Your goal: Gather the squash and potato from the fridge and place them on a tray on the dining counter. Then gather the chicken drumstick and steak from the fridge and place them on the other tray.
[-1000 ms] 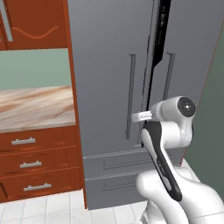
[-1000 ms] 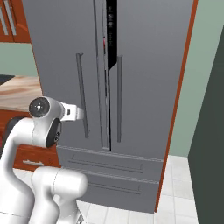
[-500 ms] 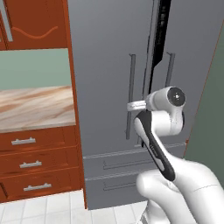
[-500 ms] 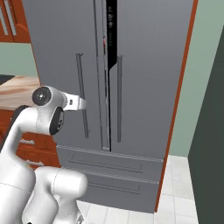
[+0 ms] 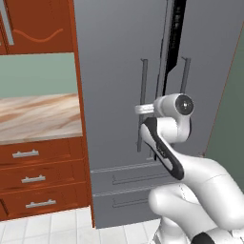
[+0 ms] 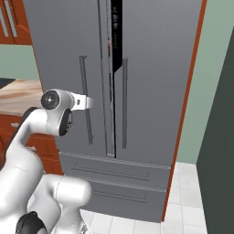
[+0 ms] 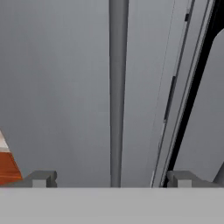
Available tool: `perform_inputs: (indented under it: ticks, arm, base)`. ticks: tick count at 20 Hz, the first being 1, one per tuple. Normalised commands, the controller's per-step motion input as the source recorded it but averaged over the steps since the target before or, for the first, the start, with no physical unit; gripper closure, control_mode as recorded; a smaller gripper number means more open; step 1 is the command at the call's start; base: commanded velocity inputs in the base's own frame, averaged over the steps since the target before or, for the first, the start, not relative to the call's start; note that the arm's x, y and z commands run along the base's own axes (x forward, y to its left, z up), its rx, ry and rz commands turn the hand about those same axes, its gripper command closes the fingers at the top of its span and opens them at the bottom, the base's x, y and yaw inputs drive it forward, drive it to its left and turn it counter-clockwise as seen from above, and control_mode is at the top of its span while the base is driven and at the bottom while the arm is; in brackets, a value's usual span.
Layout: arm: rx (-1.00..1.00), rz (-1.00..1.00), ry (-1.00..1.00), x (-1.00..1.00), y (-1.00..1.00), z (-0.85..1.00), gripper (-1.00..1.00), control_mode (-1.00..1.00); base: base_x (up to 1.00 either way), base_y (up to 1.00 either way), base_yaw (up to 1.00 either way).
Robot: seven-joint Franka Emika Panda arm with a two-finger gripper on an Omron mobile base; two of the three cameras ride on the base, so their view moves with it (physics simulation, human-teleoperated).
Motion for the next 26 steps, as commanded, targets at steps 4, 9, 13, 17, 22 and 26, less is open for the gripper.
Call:
perform_inputs:
  ticks: [4,9,13,17,22,26]
  arm:
    - [0.00,0.00,-0.10,0.49,0.07,0.00,-1.00,-1.00]
    - [0.00,-0.01,-0.11,0.40,0.03,0.00,-1.00,-1.00]
    - [0.00,-0.02,-0.08,0.42,0.00,0.00,-1.00,-1.00]
    - [0.00,-0.01,-0.07,0.40,0.00,0.00,-1.00,-1.00]
    - [0.00,0.00,-0.07,0.40,0.00,0.00,-1.00,-1.00]
    - [0.00,0.00,-0.07,0.39,0.00,0.00,-1.00,-1.00]
  base:
    - [0.00,0.00,0.00]
    - [0.00,0.00,0.00]
    - [0.00,0.00,0.00]
    - [0.00,0.00,0.00]
    - [0.00,0.00,0.00]
    - [0.00,0.00,0.00]
